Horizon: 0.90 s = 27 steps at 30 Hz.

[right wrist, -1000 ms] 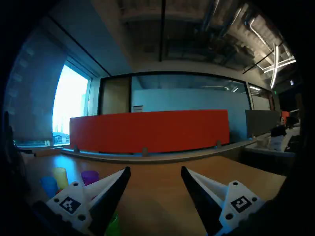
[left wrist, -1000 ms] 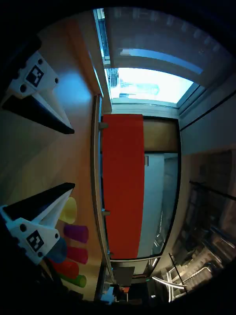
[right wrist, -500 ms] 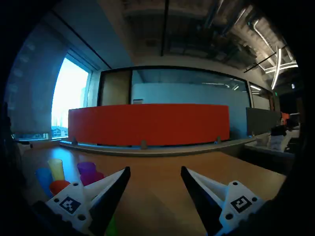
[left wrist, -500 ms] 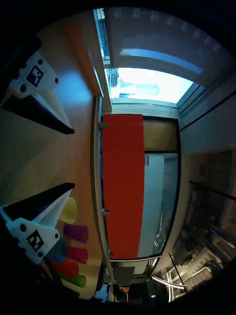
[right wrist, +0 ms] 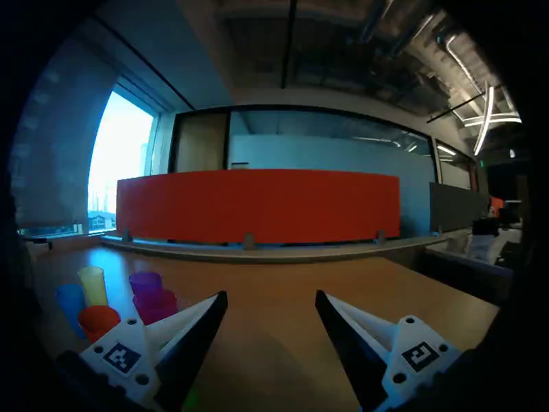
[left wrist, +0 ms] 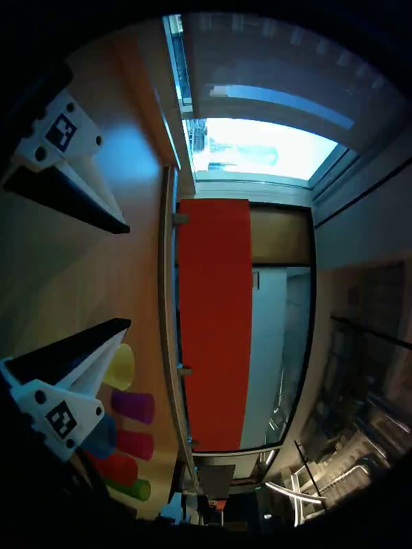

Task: Pour water

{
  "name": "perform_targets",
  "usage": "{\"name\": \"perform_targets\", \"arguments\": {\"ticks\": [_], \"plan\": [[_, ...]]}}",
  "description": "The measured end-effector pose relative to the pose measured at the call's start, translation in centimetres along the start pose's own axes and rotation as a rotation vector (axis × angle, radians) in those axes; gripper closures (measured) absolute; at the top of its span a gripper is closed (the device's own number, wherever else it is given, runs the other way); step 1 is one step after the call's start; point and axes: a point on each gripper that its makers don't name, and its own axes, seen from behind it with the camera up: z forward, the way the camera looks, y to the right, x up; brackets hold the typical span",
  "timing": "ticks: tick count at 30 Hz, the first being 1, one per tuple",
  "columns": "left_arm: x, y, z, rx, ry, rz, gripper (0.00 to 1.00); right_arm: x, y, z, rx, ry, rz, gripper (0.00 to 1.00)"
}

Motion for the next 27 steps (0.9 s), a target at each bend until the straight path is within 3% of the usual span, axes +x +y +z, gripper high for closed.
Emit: {"name": "perform_targets", "arguments": {"ticks": [27], "plan": [[-0.04, -0.03, 0.04, 0.0, 0.0, 0.0, 0.09, 0.0, 0.15, -0.1, -0.006, -0.002, 0.001, 0.01]]}}
